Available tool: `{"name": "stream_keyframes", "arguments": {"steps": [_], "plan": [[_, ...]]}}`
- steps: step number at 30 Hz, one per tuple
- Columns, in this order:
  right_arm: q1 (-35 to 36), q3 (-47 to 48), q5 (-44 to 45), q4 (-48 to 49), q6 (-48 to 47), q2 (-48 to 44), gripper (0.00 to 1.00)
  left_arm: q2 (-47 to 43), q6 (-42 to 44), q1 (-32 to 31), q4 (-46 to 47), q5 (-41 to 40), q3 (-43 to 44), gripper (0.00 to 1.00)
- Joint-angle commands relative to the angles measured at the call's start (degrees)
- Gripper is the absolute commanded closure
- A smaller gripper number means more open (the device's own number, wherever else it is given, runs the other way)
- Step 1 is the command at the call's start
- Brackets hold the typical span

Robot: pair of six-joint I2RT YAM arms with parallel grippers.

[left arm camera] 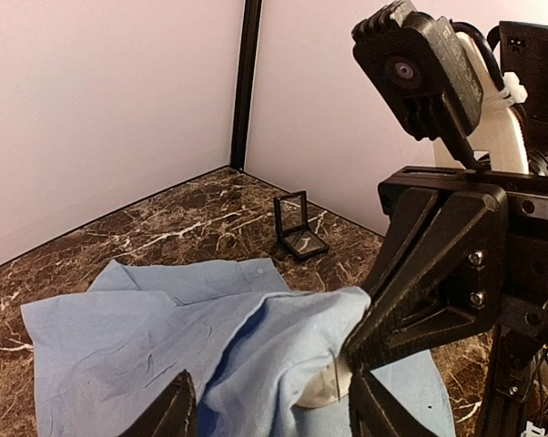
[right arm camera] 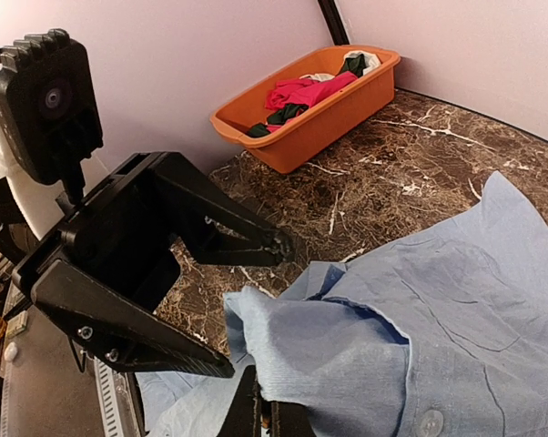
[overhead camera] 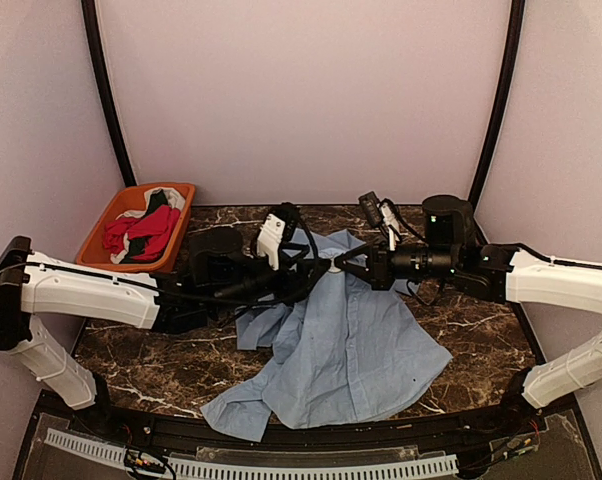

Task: Pin the brooch onto the clothing
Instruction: Close the brooch on the flattened clothing.

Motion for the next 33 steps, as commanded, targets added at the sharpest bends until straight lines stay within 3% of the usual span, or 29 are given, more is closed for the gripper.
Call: {"name": "stream_keyframes", "arguments": {"steps": [1, 4, 9, 13, 18, 24, 29, 33], "plan": [[0.4, 1.8, 0.0, 0.5, -0.5, -0.3, 1.0, -5.5, -2.4, 1.3, 8.6, 0.3, -5.8, 0.44], [0.5, 1.6, -1.3, 1.3, -0.4, -0.5, 1.0, -7.1, -5.2, 3.8, 11.2, 1.8, -9.6, 0.53], [0.5, 1.8, -2.6, 1.7, -0.3, 0.1, 1.0, -5.5, -6.9, 6.4, 15.9, 6.1, -10.5, 0.52], [0.4, 2.2, -3.9, 1.7, 0.0, 0.7, 1.0, -2.7, -4.5, 6.5, 17.0, 12.5, -8.3, 0.51], [0.5, 2.8, -4.5, 1.2, 0.3, 0.6, 1.0, -2.7, 4.9, 6.5, 15.9, 21.6, -7.3, 0.51], [0.4, 3.7, -6.8, 0.6, 0.3, 1.3, 1.0, -7.5, 17.6, 7.5, 9.0, 23.9, -7.8, 0.43], [0.4, 5.8, -9.7, -2.2, -1.7, 2.6, 1.0, -9.4, 19.7, 11.5, 4.7, 33.1, -6.7, 0.15], [0.3, 7.3, -13.4, -4.1, -3.6, 3.7, 1.0, -6.8, 22.3, 13.2, -3.3, 39.4, -1.7, 0.13]]}}
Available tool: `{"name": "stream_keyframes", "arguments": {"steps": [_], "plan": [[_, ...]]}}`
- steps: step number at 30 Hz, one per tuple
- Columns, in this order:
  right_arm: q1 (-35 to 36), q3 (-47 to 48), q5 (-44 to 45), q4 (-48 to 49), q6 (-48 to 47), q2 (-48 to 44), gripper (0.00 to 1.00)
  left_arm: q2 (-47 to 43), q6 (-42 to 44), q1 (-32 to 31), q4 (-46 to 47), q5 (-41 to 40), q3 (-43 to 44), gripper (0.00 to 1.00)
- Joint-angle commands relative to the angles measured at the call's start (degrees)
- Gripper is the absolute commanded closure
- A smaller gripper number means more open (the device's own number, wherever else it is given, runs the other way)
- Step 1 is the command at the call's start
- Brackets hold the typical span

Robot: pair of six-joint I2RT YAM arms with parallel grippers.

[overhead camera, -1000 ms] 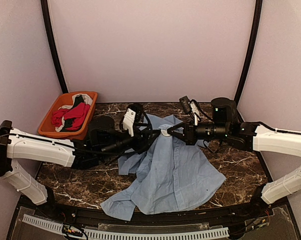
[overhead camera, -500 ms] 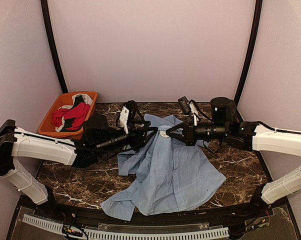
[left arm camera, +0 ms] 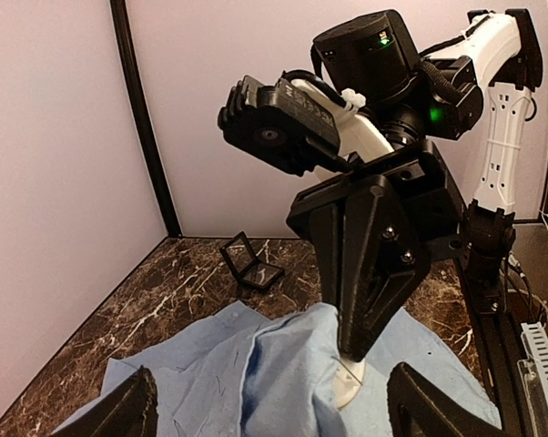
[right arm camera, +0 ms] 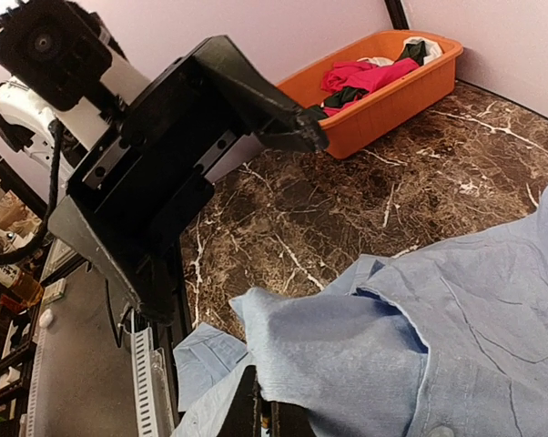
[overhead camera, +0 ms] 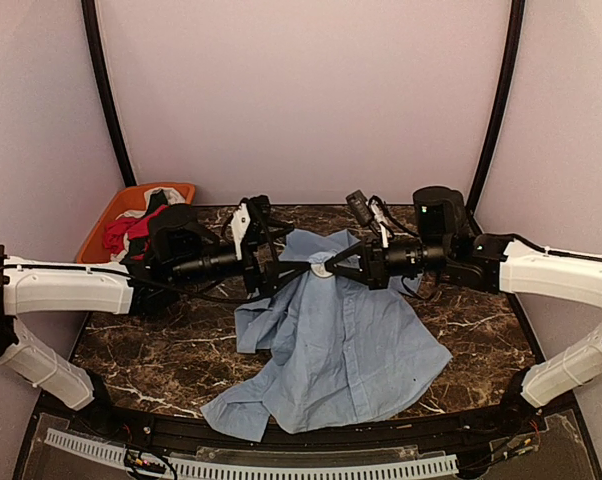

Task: Pin the brooch onto the clothing
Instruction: Close the brooch on the flattened clothing.

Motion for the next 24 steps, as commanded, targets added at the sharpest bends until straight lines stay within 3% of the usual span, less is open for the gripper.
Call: {"name": "stream_keyframes", "arguments": {"steps": [1, 11, 24], "plan": [[0.3, 3.1, -5.4, -1.0, -2.9, 0.7, 1.0, 2.3, 4.7, 2.1, -9.7, 10.6, 5.9, 0.14], [0.2, 3.9, -11.1, -1.6, -4.7, 1.2, 1.0, 6.1, 6.2, 5.2, -13.9, 25.9, 11.4, 0.26], [0.2, 5.1, -11.1, -3.9, -5.9, 2.4, 1.0, 9.3, 8.1, 5.2, -22.0, 27.7, 17.5, 0.41]]}}
